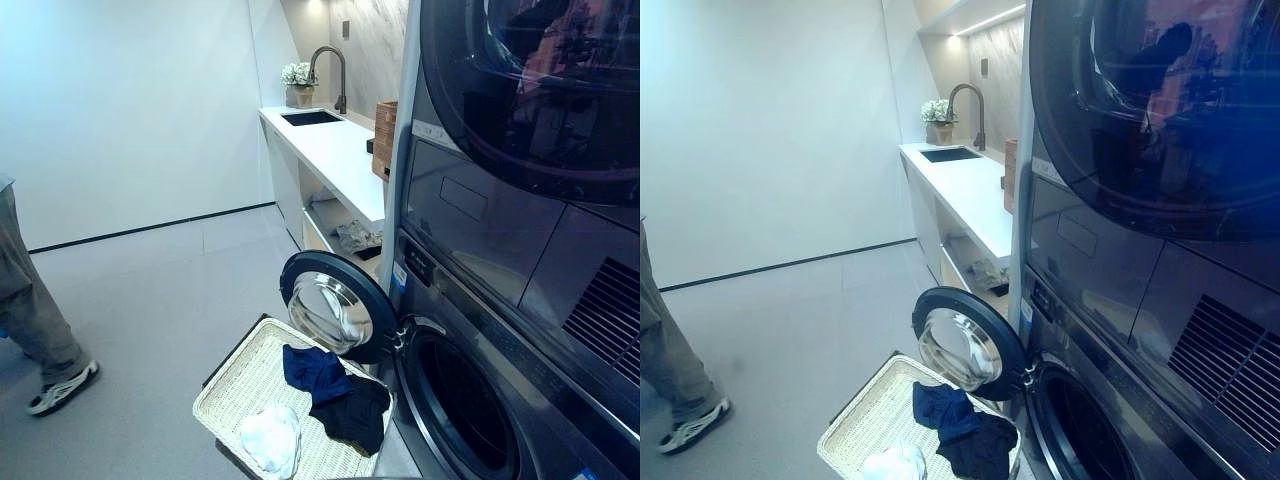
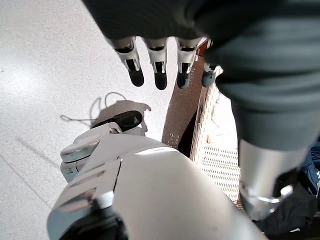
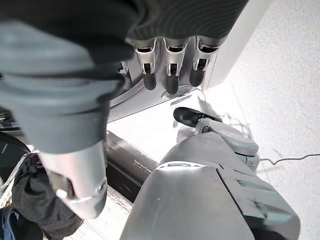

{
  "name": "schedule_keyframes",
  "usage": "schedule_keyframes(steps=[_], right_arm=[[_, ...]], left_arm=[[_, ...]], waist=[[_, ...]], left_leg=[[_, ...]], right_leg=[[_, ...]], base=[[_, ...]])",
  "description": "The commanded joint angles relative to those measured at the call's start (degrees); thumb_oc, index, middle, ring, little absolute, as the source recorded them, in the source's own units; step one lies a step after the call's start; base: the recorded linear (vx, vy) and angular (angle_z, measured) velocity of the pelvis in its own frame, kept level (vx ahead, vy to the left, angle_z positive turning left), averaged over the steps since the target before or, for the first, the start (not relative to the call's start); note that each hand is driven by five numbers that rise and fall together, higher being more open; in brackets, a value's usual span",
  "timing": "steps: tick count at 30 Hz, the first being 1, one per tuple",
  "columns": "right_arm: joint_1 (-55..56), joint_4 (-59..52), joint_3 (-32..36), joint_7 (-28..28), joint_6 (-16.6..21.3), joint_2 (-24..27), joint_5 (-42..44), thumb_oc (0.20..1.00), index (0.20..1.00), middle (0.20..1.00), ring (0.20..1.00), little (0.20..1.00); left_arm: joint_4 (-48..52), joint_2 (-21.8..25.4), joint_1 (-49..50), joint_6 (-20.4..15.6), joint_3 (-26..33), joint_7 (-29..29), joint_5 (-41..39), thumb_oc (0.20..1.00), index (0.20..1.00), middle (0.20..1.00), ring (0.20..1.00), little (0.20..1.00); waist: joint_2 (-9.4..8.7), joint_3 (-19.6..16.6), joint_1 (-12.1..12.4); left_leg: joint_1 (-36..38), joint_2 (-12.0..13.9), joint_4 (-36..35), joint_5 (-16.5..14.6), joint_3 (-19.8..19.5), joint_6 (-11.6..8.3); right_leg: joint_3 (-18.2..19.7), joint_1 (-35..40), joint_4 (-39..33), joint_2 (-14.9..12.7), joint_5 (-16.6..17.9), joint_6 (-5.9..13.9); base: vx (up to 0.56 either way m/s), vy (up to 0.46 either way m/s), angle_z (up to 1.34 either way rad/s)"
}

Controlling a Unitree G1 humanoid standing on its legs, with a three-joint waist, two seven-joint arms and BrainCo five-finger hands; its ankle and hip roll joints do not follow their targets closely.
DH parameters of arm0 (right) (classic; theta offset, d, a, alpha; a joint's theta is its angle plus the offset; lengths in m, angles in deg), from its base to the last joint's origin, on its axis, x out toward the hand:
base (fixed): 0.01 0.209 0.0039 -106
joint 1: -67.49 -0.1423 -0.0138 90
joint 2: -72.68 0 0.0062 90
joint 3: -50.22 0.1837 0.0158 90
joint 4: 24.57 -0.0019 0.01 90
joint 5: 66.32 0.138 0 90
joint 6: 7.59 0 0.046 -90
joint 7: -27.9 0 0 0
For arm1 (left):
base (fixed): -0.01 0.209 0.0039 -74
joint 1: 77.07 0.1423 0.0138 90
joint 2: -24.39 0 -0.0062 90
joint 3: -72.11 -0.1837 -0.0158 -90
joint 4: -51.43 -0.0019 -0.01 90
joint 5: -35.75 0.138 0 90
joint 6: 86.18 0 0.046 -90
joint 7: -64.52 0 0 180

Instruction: Put the clothes into the washing machine.

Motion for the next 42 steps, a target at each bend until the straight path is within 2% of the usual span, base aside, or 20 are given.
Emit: schedule_keyframes(steps=[1, 28, 42], right_arm=[[-6.43, 2.74, -0.56, -0.60, 0.28, -1.82, 1.09, 1.000, 1.000, 1.000, 1.000, 1.000], [-6.26, 2.68, -0.50, -0.74, 0.28, -1.84, 1.38, 1.000, 1.000, 1.000, 1.000, 1.000], [-6.03, 2.52, -0.12, -0.76, 0.41, -1.65, 1.05, 1.000, 1.000, 1.000, 1.000, 1.000]], left_arm=[[-1.63, 0.18, -5.37, -1.07, -1.04, -0.07, 0.59, 1.000, 1.000, 1.000, 1.000, 1.000], [-1.52, 0.13, -5.11, -0.71, -0.69, 1.05, -0.77, 1.000, 1.000, 1.000, 1.000, 1.000], [-1.15, 0.27, -5.01, -0.76, -0.01, -0.43, -2.46, 1.000, 1.000, 1.000, 1.000, 1.000]], waist=[[-1.78, 3.23, 0.33], [-1.57, 2.89, 0.26], [-1.95, 3.75, 0.32]], left_leg=[[3.68, -6.89, 0.43, -6.40, 4.04, 5.75], [3.53, -6.97, 0.43, -6.30, 4.04, 5.76], [3.17, -6.66, 0.43, -5.97, 4.39, 5.72]], right_leg=[[0.45, 0.72, 0.59, 2.19, -2.93, -1.78], [0.59, 0.60, 0.59, 2.19, -2.94, -1.83], [0.57, 0.12, 0.59, 2.35, -2.63, -1.75]], base=[[0.00, 0.000, 0.00], [0.00, 0.000, 0.00], [0.00, 0.000, 0.00]])
